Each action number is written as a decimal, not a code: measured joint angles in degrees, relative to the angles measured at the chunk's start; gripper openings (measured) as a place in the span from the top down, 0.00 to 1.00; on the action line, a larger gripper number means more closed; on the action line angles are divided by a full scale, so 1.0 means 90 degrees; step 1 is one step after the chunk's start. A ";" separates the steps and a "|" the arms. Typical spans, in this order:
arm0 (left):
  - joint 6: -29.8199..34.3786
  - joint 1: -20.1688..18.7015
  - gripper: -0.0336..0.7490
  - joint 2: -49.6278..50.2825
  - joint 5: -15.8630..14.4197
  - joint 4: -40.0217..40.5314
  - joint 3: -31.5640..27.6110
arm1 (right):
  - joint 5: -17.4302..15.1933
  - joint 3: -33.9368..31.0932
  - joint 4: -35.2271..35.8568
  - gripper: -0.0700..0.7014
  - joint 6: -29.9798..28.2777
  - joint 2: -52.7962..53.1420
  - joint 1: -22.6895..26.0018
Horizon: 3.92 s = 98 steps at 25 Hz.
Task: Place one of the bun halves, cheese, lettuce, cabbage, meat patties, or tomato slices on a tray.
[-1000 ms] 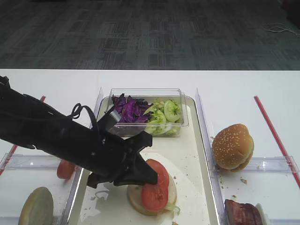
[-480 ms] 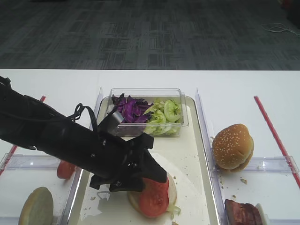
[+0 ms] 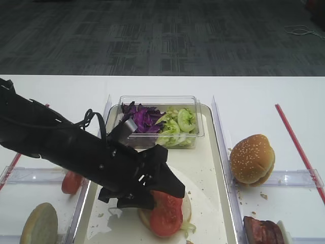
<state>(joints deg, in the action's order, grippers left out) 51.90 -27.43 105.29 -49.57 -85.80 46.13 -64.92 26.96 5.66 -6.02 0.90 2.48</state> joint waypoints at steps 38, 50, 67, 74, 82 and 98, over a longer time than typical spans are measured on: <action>-0.6116 0.0000 0.41 -0.0237 -0.2225 0.7720 0.4363 | 0.0000 0.0000 0.0000 0.38 -0.0013 0.0000 0.0000; -0.6116 0.0757 0.41 -0.0237 -0.2262 0.8624 0.4363 | 0.0000 0.0000 0.0000 0.38 -0.0013 0.0000 0.0000; -0.5832 0.2492 0.41 -0.0237 -0.2272 0.9695 0.4377 | 0.0000 0.0000 0.0000 0.38 -0.0002 0.0000 0.0000; -0.5767 0.2772 0.41 -0.0237 -0.2272 0.9733 0.4377 | 0.0000 0.0000 0.0000 0.38 -0.0002 0.0000 0.0000; -0.5648 0.2785 0.42 -0.0396 -0.2260 0.9733 0.3937 | 0.0000 0.0000 0.0000 0.38 -0.0002 0.0000 0.0000; -0.5594 0.2785 0.42 -0.3683 -0.1740 0.9712 0.0014 | 0.0000 0.0000 0.0000 0.38 0.0012 0.0000 0.0000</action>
<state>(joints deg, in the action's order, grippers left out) 1.55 -2.36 72.14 -65.23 1.60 46.26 -64.92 26.96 5.66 -5.91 0.90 2.48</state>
